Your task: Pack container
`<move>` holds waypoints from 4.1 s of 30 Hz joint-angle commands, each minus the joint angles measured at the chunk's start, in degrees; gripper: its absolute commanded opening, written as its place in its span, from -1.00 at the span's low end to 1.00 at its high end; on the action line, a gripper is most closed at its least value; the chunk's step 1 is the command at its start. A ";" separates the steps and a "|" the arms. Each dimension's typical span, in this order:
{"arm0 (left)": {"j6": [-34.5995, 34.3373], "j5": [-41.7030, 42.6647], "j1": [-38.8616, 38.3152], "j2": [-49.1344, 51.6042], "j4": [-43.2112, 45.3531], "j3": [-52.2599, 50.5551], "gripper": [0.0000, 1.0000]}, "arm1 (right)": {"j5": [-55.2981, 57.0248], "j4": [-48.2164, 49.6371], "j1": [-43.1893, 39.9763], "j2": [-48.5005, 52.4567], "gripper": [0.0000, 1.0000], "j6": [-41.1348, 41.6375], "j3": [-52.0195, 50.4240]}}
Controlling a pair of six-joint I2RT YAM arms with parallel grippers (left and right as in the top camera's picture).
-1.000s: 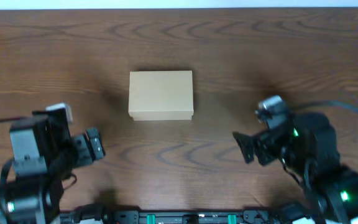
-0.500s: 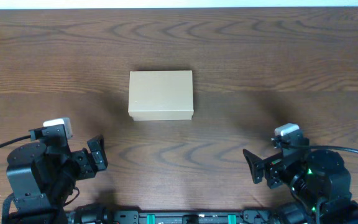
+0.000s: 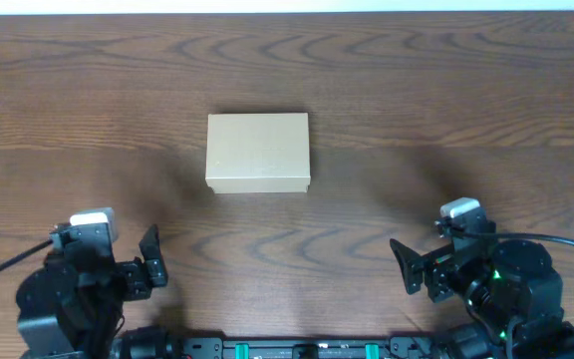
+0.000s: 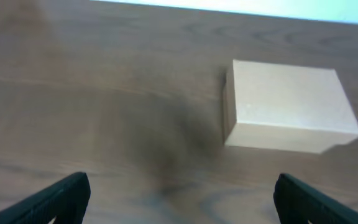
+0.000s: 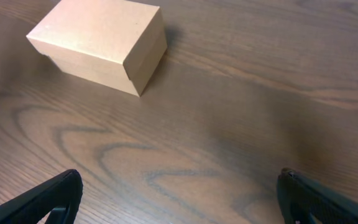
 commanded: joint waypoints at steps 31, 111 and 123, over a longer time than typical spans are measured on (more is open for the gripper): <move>11.15 -5.11 -6.27 -23.58 14.67 -40.50 0.91 | 0.39 0.00 -0.46 -0.15 0.99 0.96 -0.26; 5.66 -9.11 -6.27 -23.56 14.69 -43.06 0.91 | 6.36 12.13 -14.36 -26.03 0.98 -3.30 -34.49; 5.66 -9.11 -6.27 -23.56 14.69 -43.06 0.91 | 6.36 12.13 -14.36 -26.03 0.98 -3.28 -34.49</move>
